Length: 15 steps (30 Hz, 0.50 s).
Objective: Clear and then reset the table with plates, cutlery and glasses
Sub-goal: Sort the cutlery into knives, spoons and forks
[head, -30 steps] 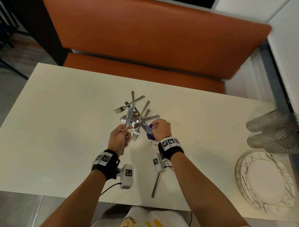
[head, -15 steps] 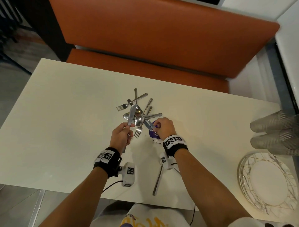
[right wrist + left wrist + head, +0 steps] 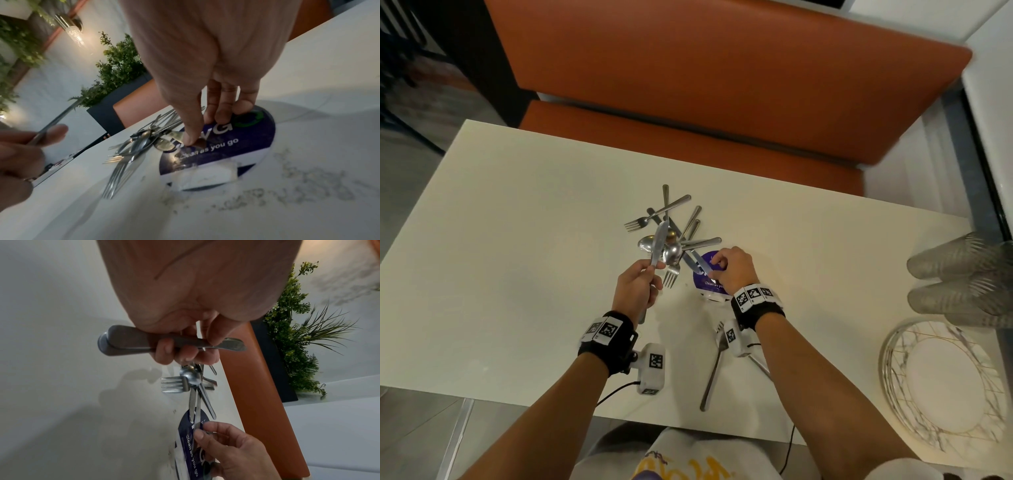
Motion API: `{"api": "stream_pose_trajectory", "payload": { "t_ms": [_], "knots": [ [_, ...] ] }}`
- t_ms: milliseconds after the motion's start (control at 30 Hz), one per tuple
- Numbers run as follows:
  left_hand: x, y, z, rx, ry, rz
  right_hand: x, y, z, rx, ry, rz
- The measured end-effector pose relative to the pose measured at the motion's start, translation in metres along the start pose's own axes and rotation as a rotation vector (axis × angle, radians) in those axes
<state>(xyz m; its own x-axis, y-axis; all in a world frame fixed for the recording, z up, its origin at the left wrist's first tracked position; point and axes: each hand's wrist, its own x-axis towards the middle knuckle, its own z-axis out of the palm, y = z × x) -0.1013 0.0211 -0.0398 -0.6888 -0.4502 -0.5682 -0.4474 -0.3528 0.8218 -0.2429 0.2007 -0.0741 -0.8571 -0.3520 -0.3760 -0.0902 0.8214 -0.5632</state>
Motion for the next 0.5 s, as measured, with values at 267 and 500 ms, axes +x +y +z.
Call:
{"api": "stream_pose_trajectory", "payload": {
  "t_ms": [267, 500],
  "knots": [
    [0.001, 0.001, 0.004, 0.012, 0.000, 0.002, -0.005, -0.009, 0.016, -0.208, 0.005, 0.000],
    [0.000, 0.002, 0.006, -0.001, 0.010, 0.001, -0.003, -0.016, 0.022, -0.255, -0.038, 0.104]
  ]
}}
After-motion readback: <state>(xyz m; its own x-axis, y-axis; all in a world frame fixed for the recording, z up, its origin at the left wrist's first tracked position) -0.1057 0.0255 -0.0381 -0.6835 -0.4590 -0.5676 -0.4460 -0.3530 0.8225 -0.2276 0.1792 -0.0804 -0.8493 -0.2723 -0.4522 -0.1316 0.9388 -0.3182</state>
